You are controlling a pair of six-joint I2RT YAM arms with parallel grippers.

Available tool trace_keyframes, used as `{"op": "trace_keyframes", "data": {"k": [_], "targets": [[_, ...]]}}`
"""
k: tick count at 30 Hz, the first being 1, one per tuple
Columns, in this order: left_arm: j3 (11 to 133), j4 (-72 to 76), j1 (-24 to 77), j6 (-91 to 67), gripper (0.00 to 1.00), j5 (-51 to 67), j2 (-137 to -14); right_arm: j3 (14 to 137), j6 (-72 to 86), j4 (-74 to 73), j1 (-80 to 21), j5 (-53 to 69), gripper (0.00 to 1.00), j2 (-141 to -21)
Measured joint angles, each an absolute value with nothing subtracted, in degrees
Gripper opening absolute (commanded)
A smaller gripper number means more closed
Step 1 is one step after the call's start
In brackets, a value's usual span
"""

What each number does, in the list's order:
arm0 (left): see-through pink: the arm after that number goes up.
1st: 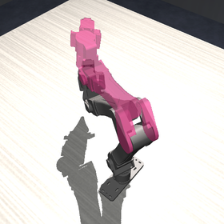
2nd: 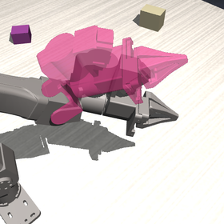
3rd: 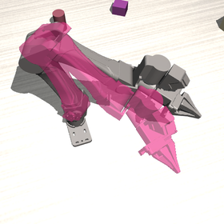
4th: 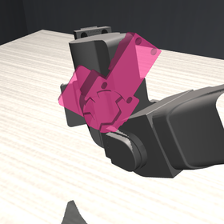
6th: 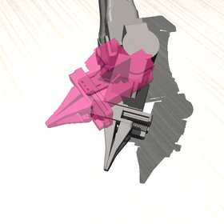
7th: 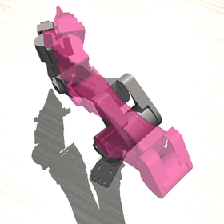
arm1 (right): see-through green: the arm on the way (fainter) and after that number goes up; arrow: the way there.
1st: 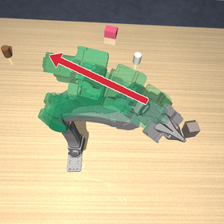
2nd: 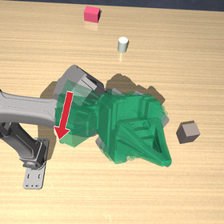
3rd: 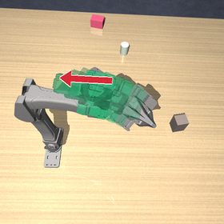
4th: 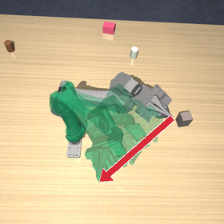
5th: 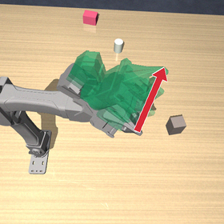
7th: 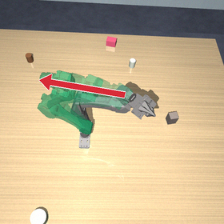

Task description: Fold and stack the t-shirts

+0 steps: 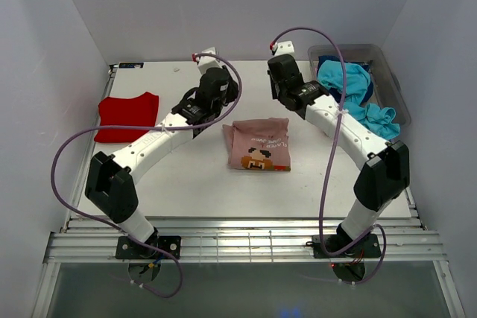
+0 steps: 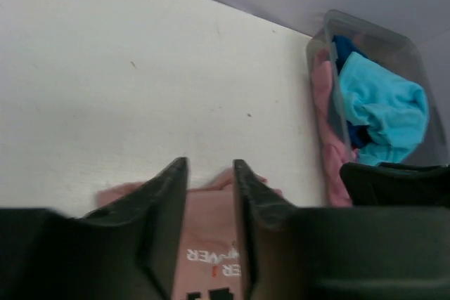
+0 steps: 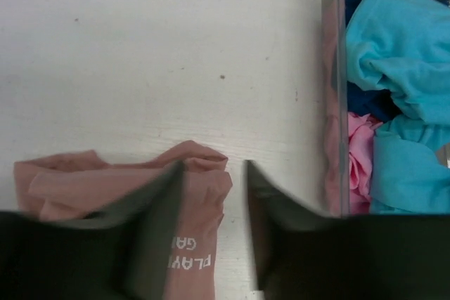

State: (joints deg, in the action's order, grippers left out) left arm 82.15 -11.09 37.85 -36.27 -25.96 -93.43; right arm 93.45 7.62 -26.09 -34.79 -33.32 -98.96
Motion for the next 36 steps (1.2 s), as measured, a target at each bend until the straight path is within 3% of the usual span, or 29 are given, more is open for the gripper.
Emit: {"op": "trace_keyframes", "data": {"k": [1, 2, 4, 5, 9, 11, 17, 36], "targets": [[80.60, -10.70, 38.06, -36.80, 0.27, -24.86, -92.71, 91.46, 7.92, -25.67, -34.81, -31.97, 0.08, -97.34], [78.78, -10.33, 38.35, -37.56, 0.22, -23.68, -92.27, 89.67, 8.80, -25.67, -34.89, -30.55, 0.08, -96.31], [75.05, -10.55, 38.85, -39.29, 0.22, -21.17, -92.29, 86.28, 10.09, -25.69, -34.89, -27.70, 0.08, -95.46], [72.93, -10.83, 38.96, -40.14, 0.26, -19.81, -92.51, 84.25, 10.61, -25.61, -34.89, -25.56, 0.08, -95.35], [63.90, -13.08, 39.48, -42.81, 0.62, -15.97, -92.49, 74.43, 13.06, -25.50, -34.89, -17.65, 0.08, -95.29], [61.17, -14.39, 39.48, -43.40, 0.70, -15.09, -92.18, 69.80, 13.82, -25.15, -34.92, -14.26, 0.08, -95.29], [59.51, -14.79, 39.44, -44.01, 0.71, -12.82, -88.53, 65.36, 15.25, -24.40, -34.96, -8.32, 0.08, -95.50], [52.42, -9.63, 39.13, -43.97, 0.74, -8.32, -85.95, 72.95, 16.47, -22.68, -35.00, -6.35, 0.08, -104.16]]}}
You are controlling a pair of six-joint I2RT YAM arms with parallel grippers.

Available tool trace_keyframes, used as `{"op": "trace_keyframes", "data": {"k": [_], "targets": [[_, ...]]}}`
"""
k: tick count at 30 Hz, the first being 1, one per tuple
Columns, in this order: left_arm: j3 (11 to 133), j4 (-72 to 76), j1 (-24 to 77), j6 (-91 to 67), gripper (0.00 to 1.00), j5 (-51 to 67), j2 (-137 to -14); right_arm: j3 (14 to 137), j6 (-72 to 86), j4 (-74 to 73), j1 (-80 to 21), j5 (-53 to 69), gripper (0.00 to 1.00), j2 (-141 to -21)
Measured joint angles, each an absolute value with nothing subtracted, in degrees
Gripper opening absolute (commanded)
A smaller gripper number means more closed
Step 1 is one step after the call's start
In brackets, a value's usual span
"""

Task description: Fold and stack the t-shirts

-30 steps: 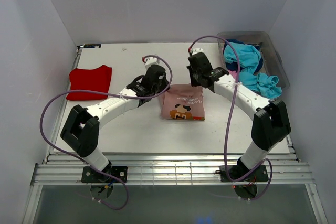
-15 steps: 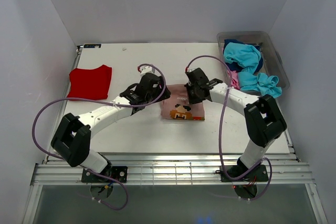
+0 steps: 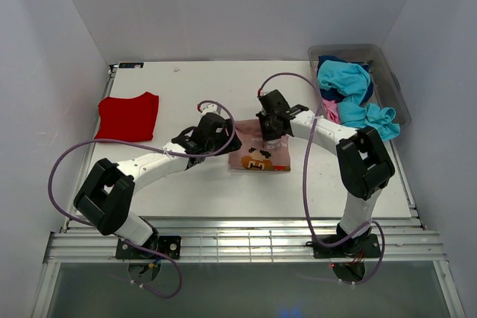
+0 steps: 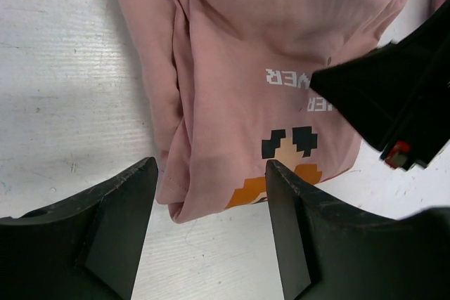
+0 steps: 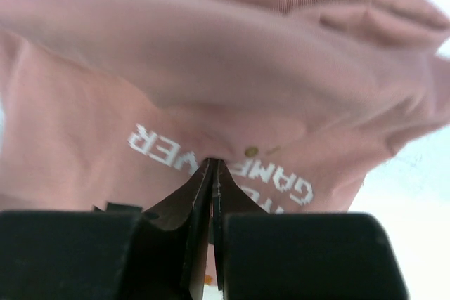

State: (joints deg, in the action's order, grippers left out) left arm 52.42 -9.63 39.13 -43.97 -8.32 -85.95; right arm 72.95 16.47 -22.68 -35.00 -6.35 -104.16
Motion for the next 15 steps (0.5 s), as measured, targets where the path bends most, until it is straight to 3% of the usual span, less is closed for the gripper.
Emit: {"op": "trace_keyframes", "data": {"k": [7, 8, 15], "targets": [[50.68, -6.37, 37.12, -43.05, 0.77, -5.21, -89.36, 75.53, 16.36, -22.92, -35.40, -6.33, 0.08, -107.37], [50.19, -5.56, 36.80, -42.92, 0.85, -5.04, -89.80, 75.42, 16.36, -23.00, -35.55, -6.28, 0.08, -107.53], [48.49, -2.20, 34.48, -42.44, 0.87, -2.24, -92.31, 75.16, 16.34, -23.03, -36.58, -6.48, 0.08, -107.53]]}}
